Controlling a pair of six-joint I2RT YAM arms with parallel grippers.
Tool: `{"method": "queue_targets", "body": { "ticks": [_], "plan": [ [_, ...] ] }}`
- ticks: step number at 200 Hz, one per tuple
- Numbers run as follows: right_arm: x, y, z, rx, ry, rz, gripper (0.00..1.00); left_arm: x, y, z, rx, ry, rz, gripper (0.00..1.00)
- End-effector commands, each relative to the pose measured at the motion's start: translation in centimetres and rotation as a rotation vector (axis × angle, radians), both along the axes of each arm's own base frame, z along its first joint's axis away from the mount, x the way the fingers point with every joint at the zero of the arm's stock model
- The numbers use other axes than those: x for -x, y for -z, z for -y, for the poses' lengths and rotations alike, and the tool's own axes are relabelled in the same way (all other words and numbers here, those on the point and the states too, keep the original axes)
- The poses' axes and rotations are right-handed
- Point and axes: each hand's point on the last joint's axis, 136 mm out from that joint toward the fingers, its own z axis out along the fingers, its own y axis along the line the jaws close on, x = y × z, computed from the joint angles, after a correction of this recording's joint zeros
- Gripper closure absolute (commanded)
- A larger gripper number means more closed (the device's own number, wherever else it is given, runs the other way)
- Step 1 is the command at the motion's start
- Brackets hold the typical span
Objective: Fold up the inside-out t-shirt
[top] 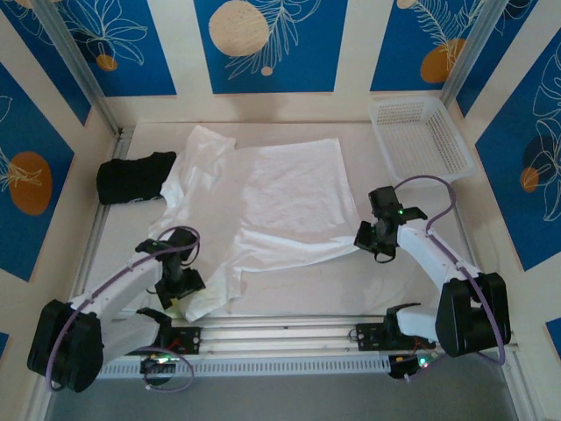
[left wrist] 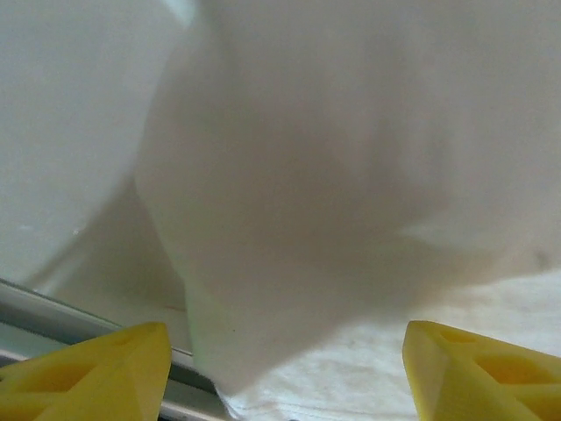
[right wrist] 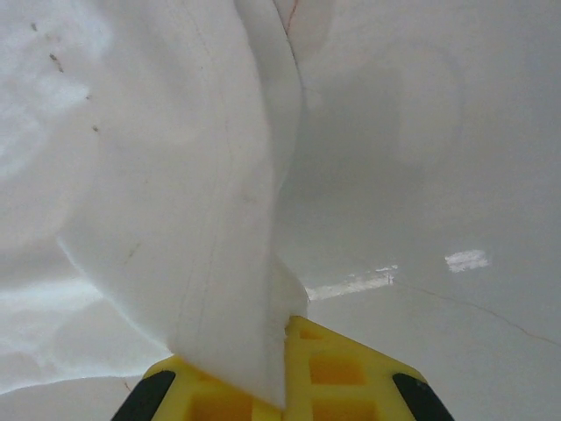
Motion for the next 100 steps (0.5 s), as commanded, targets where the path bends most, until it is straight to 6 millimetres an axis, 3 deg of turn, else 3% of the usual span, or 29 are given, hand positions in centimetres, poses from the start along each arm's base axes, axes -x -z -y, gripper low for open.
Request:
{"method": "queue_targets", "body": {
  "ticks": [1,59,100],
  "plan": [
    [-0.2,-0.4,-0.4,-0.031,-0.024,0.017,1.00,1.1,0.2,0.0,0.002,-0.020,-0.046,0.31],
    [-1.1,-0.5,-0.6,-0.052,-0.028,0.023,1.00,-0.5,0.4,0.6,0.014,0.010,-0.009,0.43],
    [-1.4,-1.1,-0.5,-0.040,-0.033,0.029,1.00,0.2,2.2,1.3,0.049,0.008,-0.065,0.56]
  ]
}}
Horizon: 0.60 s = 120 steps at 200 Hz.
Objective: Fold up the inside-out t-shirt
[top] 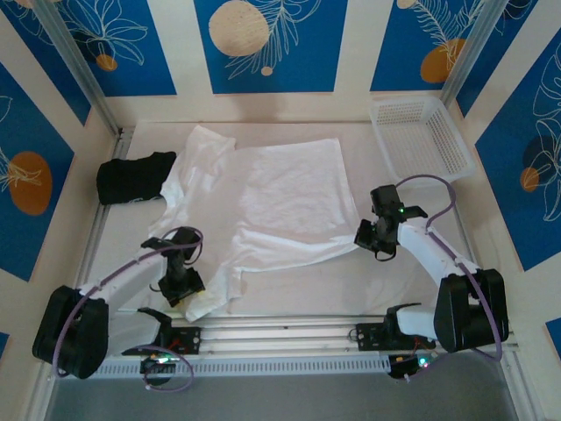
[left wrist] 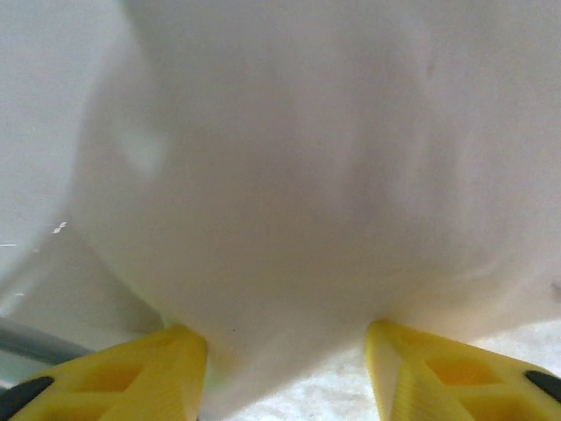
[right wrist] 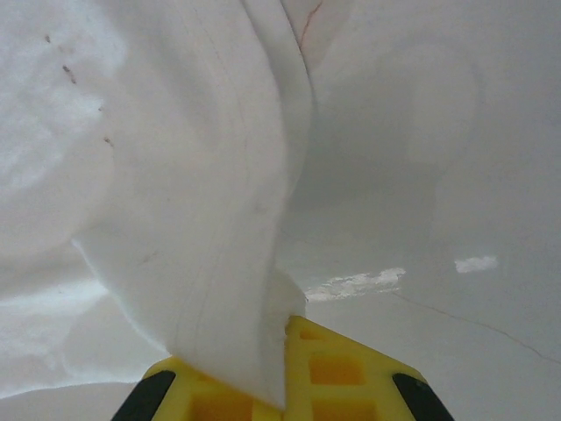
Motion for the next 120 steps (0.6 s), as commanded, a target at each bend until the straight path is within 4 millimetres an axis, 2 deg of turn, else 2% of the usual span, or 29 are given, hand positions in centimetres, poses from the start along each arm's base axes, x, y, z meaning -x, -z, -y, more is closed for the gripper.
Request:
{"method": "queue_targets", "body": {
  "ticks": [1,54,73,100,120],
  "plan": [
    [-0.8,-1.3,-0.3,-0.015,-0.021,0.025,1.00,0.8,1.1,0.5,0.025,0.014,-0.039,0.57],
    [-0.5,-0.7,0.1,-0.002,-0.011,0.008,1.00,0.4,1.0,0.4,0.028,0.017,-0.014,0.86],
    [-0.3,-0.6,0.3,0.000,-0.003,0.000,1.00,-0.3,-0.1,0.1,0.018,0.016,0.024,0.97],
    [0.4,-0.5,0.9,0.014,0.013,-0.011,1.00,-1.6,-2.4,-0.7,0.037,-0.015,0.106,1.00],
    [0.2,-1.1,1.2,0.004,0.015,0.021,0.99,-4.0,-4.5,-0.3,0.130,-0.039,0.200,1.00]
  ]
}}
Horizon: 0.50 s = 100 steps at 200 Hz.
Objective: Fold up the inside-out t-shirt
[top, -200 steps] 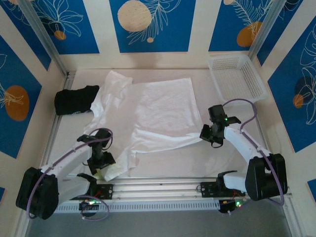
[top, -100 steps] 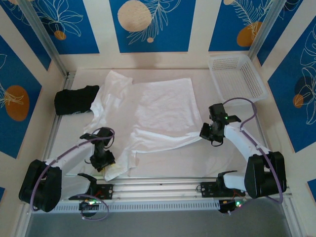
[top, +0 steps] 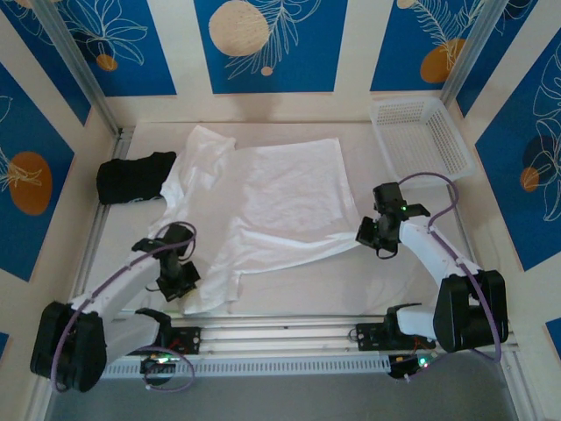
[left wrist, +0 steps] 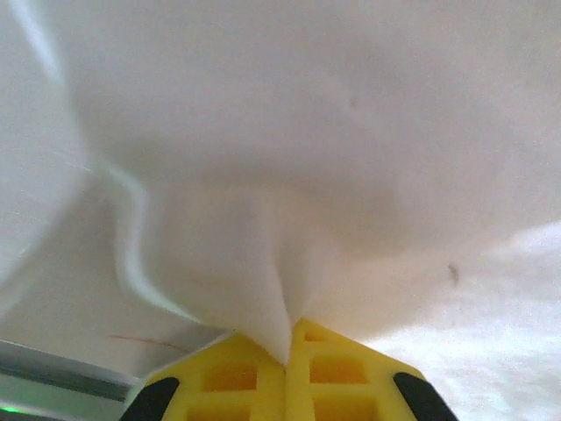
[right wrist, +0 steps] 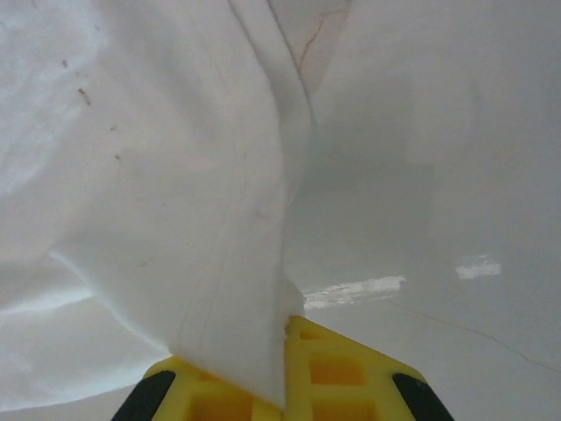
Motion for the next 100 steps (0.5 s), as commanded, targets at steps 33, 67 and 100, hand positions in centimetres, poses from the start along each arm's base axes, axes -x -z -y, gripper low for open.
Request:
{"method": "queue_targets", "body": {
  "ticks": [33,67,100],
  "plan": [
    [-1.4,-2.5,0.2,-0.019,-0.036,0.074,0.98,-7.2,-8.2,-1.0,0.105,0.012,0.298,1.00],
    [-4.2,-3.6,-0.1,-0.007,-0.082,0.093,0.96,-11.4,-12.0,-2.6,0.134,-0.012,0.443,1.00],
    [-6.8,-3.8,-1.0,-0.027,-0.127,0.087,0.93,-15.0,-13.9,-3.5,0.144,-0.018,0.517,1.00]
  ]
}}
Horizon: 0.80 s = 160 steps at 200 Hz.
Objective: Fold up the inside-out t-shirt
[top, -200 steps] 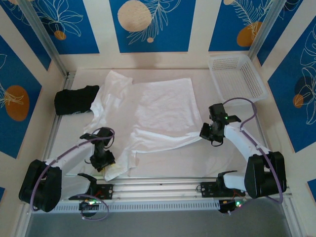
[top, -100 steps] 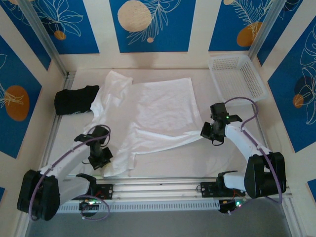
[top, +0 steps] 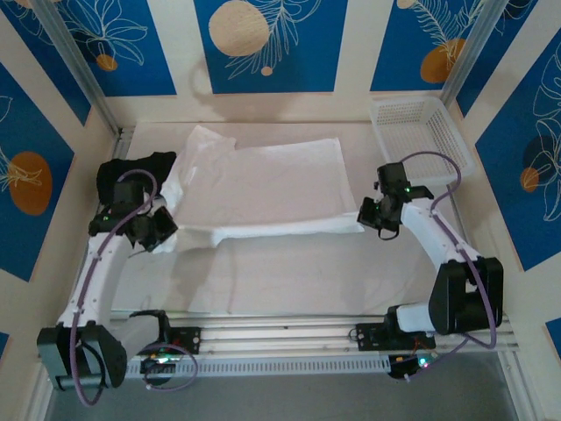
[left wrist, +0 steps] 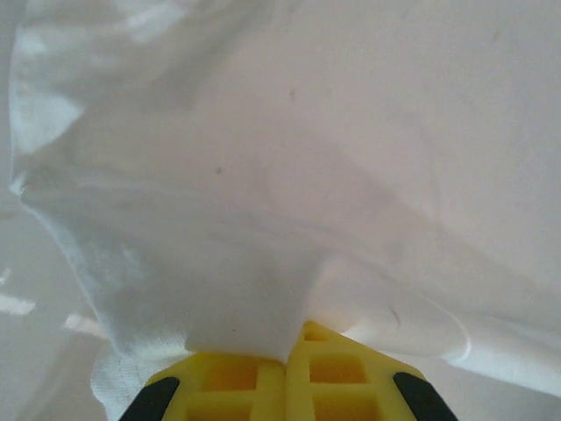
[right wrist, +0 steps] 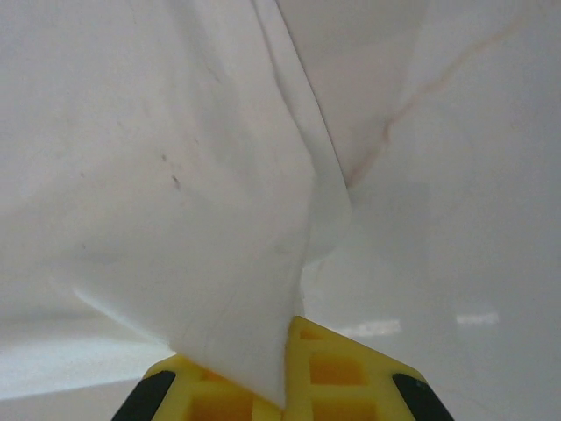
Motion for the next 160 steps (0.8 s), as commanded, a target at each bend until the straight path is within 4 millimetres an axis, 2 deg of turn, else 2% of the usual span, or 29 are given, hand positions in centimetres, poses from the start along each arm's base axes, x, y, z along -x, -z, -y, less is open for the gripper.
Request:
{"method": "queue_targets", "body": {
  "ticks": [1,30,71,97,110,122,136,150,160],
  "plan": [
    [-1.7,-0.3,-0.9,-0.023,-0.060,-0.006,0.93,-2.7,-1.7,-0.1,0.006,0.049,0.072,1.00],
    [-3.6,0.4,-1.4,0.000,-0.085,-0.027,0.93,-5.3,-1.8,-0.1,0.030,0.032,0.122,1.00],
    [-6.9,1.7,-2.4,0.000,-0.105,-0.043,0.93,-9.3,-1.4,-1.8,-0.035,-0.013,0.159,0.99],
    [-10.8,2.8,-2.3,0.034,-0.099,-0.035,0.91,-13.2,-0.2,-3.2,-0.079,-0.060,0.164,0.95],
    [-13.1,3.8,-2.3,0.035,-0.092,-0.046,0.86,-15.4,0.7,-3.9,-0.093,-0.082,0.145,0.92],
    [-15.0,4.3,-2.1,0.054,-0.087,-0.063,0.78,-17.3,1.5,-4.3,-0.088,-0.097,0.122,0.84],
    [-16.5,4.5,-2.0,0.075,-0.090,-0.066,0.67,-19.1,2.1,-5.3,-0.127,-0.115,0.100,0.61],
    [-17.2,3.8,-1.9,0.088,-0.098,-0.050,0.61,-19.6,2.4,-6.5,-0.179,-0.123,0.070,0.47],
    [-16.8,3.3,-2.1,0.098,-0.111,-0.043,0.59,-19.2,2.2,-7.2,-0.204,-0.133,0.056,0.42]
  ]
}}
